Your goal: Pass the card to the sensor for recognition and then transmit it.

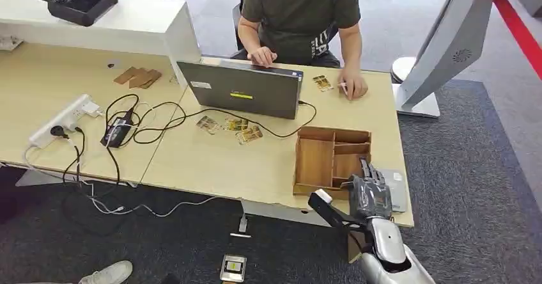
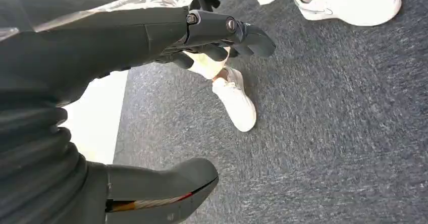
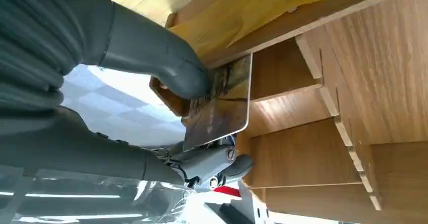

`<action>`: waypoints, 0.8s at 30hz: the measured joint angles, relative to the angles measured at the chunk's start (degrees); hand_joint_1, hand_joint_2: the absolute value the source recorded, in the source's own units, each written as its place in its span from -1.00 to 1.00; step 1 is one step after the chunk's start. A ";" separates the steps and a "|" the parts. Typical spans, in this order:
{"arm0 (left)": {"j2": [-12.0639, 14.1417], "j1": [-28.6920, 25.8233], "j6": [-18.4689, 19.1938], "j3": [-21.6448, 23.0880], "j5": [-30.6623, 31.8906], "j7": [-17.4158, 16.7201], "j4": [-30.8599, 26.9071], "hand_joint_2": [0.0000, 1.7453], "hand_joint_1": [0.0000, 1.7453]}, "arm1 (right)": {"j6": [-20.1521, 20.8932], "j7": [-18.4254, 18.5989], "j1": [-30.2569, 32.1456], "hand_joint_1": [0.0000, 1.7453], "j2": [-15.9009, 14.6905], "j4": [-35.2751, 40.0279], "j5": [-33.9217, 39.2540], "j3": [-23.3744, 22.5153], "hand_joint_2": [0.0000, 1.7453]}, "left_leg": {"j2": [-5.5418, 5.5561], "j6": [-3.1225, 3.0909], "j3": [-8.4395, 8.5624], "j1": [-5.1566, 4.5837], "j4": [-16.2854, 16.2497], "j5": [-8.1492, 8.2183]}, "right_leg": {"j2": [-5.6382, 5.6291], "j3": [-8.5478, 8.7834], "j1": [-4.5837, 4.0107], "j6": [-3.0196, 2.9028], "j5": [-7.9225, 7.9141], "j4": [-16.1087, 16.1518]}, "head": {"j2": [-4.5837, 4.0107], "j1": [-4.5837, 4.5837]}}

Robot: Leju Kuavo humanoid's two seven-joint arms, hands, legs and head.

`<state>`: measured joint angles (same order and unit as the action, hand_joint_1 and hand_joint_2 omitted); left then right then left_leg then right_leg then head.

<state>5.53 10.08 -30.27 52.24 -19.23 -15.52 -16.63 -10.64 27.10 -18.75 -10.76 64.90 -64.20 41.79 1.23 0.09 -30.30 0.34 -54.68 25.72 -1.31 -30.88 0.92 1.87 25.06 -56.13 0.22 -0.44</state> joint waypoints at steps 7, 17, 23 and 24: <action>-0.07 0.19 0.02 0.00 0.77 -0.24 0.00 1.00 -1.00 | -3.54 -0.79 -2.23 1.00 1.75 -3.74 1.75 -0.20 1.00 | -0.03 -0.01 0.10 -0.01 0.00 -0.03 | -0.01 0.13 -0.01 0.00 -0.03 0.00 | 0.00 -0.02; -0.09 0.09 0.24 -0.20 1.42 -0.04 0.00 1.00 -1.00 | -5.95 -0.24 -4.79 1.00 1.77 0.61 0.44 -0.72 1.00 | 0.00 -0.05 0.03 -0.03 -0.02 -0.10 | 0.00 0.05 0.00 0.06 -0.12 -0.01 | 0.00 -0.02; -0.13 0.08 0.52 -0.35 2.23 -0.33 0.00 1.00 -1.00 | -6.16 0.24 -5.40 1.00 0.72 6.38 -1.07 -1.23 1.00 | -0.01 -0.05 0.01 -0.03 -0.02 -0.09 | 0.00 0.02 0.00 0.06 -0.12 0.00 | 0.00 -0.02; -0.13 0.14 0.68 -0.35 2.32 -0.48 0.00 1.00 -1.00 | -6.01 0.24 -5.41 1.00 0.59 7.24 -1.16 -1.20 1.00 | -0.01 -0.05 0.01 -0.03 -0.02 -0.09 | 0.00 0.02 0.00 0.06 -0.12 0.00 | 0.00 -0.02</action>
<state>5.40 10.22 -29.59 51.89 -16.92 -16.00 -16.63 -16.65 27.34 -24.17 -10.16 72.13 -65.35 40.59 1.22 0.04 -30.29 0.31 -54.70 25.63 -1.32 -30.86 0.92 1.93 24.95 -56.13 0.22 -0.46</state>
